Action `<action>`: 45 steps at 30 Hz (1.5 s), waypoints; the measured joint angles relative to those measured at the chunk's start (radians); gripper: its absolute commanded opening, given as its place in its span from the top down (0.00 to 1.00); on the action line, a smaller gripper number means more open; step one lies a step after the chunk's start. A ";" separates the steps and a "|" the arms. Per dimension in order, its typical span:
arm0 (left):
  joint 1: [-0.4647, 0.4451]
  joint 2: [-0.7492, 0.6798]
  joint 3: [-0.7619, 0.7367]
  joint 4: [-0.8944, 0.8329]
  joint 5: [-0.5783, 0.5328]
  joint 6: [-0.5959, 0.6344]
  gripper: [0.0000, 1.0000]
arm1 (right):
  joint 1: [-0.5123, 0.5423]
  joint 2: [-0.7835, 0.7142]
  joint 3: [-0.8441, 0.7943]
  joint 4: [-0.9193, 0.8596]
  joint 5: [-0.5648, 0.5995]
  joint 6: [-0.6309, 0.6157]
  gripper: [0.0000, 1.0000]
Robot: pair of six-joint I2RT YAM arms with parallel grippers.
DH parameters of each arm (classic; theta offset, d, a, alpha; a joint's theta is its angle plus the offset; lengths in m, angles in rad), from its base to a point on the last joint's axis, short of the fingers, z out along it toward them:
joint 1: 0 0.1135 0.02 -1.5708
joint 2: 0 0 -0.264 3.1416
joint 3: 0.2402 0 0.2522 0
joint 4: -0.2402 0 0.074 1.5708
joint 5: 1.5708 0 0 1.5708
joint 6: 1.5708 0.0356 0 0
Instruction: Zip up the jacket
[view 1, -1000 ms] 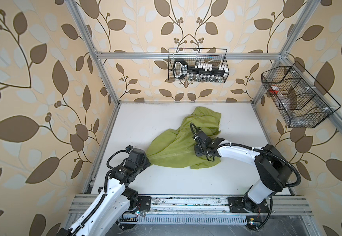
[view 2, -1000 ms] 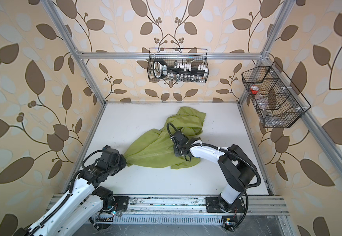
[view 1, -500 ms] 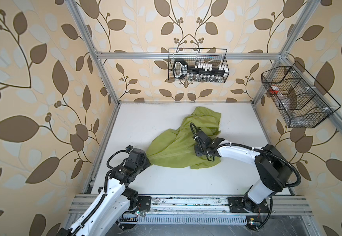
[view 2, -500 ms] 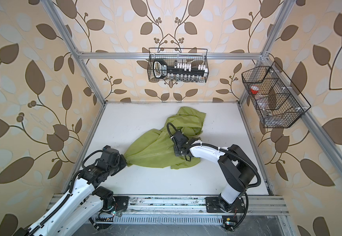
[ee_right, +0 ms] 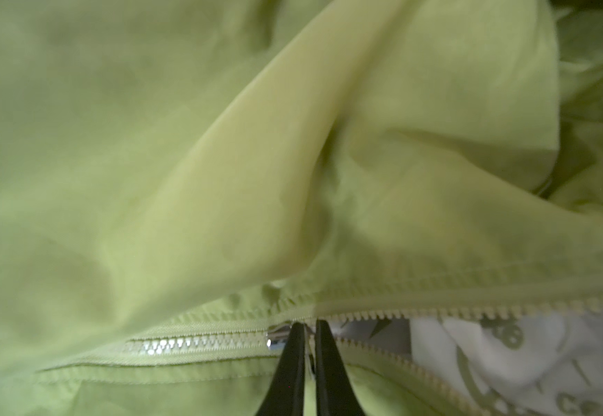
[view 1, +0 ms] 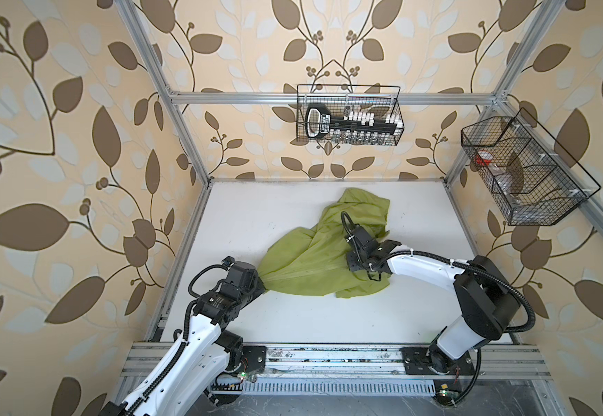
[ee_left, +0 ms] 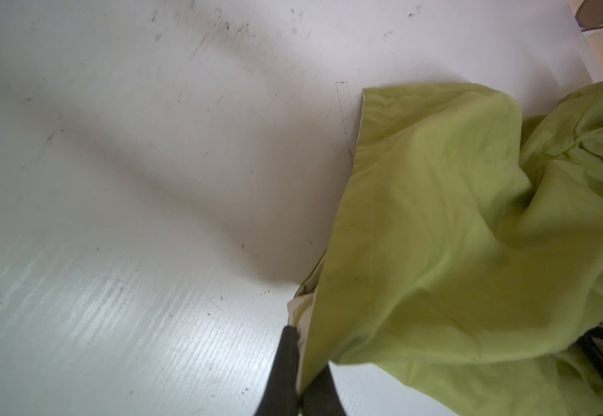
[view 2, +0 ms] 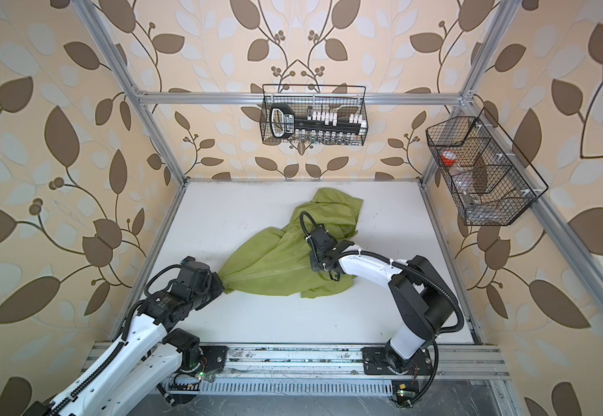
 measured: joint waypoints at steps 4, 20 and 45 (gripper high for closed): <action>0.000 0.001 0.000 0.000 0.000 0.000 1.00 | -0.002 -0.001 0.000 0.001 -0.008 0.000 0.90; 0.000 0.001 0.000 0.000 0.000 0.000 1.00 | -0.016 -0.001 -0.009 0.025 -0.047 0.001 0.88; 0.000 0.003 0.000 0.000 0.000 0.001 1.00 | -0.023 0.015 -0.041 0.064 -0.072 0.005 0.88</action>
